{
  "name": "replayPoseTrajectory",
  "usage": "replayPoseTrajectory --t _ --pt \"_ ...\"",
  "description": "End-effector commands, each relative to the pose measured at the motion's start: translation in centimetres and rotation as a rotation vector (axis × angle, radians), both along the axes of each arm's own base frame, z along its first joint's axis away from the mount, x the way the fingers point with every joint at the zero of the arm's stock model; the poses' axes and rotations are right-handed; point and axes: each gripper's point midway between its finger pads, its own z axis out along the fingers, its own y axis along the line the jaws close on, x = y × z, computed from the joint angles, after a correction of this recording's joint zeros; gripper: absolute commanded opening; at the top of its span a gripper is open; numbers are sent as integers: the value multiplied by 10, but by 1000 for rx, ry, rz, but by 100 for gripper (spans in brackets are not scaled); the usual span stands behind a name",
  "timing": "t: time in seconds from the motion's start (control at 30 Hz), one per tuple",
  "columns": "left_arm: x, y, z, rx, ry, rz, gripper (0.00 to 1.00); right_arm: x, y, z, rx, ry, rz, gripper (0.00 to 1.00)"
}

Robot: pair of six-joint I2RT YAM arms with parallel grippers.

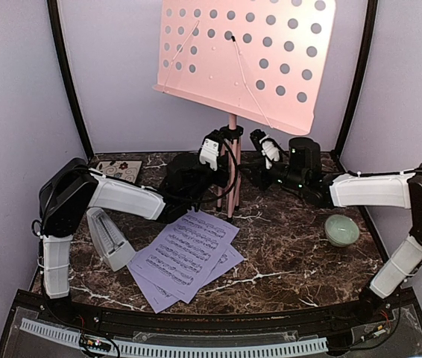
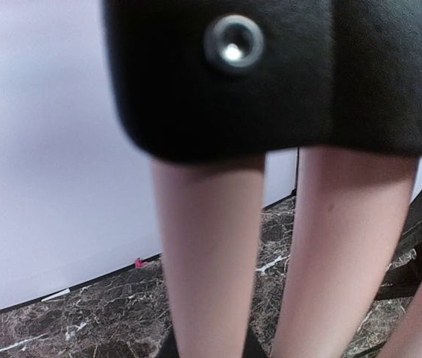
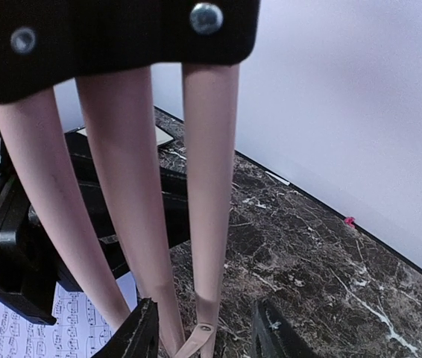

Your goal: Set up the instrument practice props

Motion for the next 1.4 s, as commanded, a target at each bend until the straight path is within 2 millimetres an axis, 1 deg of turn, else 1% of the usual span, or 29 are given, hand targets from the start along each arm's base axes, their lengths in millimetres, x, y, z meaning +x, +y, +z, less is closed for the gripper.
replayPoseTrajectory --t 0.0,0.27,0.43,0.57,0.67,0.77,0.87,0.97,1.13,1.27,1.37 --pt "-5 1 11 10 -4 -17 0 14 7 12 18 -52 -12 41" --pt "-4 -1 9 18 -5 -20 0 29 14 -1 -9 -52 -32 34" --pt "-4 -2 8 26 -8 -24 0 33 20 -5 -26 -59 -17 31" --pt "-4 -2 9 34 -11 -23 0 37 22 -3 -29 -60 -27 20" --pt "-4 -3 10 39 -16 -24 0 38 19 0 -39 -68 -44 10" --pt "-4 -1 12 49 -24 -17 0 39 13 3 -58 -82 -71 0" --pt "-1 1 12 62 -26 -6 0 39 5 8 -77 -91 -97 0" --pt "4 8 14 69 -22 9 0 40 -6 11 -93 -95 -116 0" --pt "19 26 14 90 -8 51 0 45 -29 12 -103 -92 -150 0" --pt "31 32 13 113 11 67 0 53 -45 8 -112 -79 -176 0" --pt "39 36 17 123 5 83 0 62 -58 9 -113 -77 -204 0"
